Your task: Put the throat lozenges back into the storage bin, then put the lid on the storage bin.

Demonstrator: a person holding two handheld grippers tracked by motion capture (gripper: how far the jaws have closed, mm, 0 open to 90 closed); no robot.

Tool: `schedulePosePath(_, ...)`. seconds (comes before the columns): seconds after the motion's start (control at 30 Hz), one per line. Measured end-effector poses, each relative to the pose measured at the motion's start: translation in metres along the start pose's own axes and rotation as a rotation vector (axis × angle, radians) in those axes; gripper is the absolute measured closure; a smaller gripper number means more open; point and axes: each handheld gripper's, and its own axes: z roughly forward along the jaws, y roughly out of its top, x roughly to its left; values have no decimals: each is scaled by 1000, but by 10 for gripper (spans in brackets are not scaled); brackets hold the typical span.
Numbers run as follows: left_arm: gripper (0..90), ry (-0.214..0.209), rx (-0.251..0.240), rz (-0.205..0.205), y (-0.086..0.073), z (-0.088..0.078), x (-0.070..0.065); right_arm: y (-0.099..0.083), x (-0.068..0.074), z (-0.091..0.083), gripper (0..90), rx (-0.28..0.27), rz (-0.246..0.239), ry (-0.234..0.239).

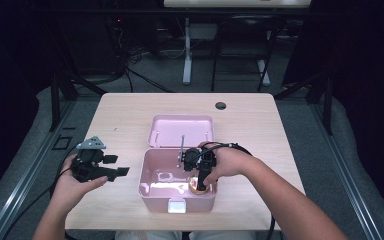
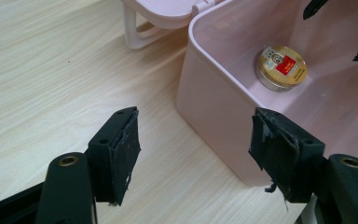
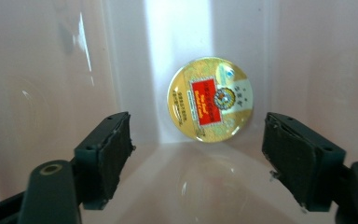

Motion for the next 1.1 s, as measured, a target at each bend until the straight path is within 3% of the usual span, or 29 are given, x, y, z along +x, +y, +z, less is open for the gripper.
schedulePosePath(0.33,347,-9,2,-1,0,0,-1,-5,-2,-16,278,-51,50,-45)
schedulePosePath(0.6,353,-7,6,11,1,2,-3,-13,-9,-26,310,-83,107,-50)
schedulePosePath(0.8,391,-2,13,48,2,5,-8,-19,-13,-32,320,-108,145,-62)
schedulePosePath(0.87,470,6,-4,71,3,5,-11,-24,-16,-33,346,-115,185,-53)
schedulePosePath(1.1,478,-4,-41,112,5,5,-17,-31,-20,-37,349,-146,238,-62)
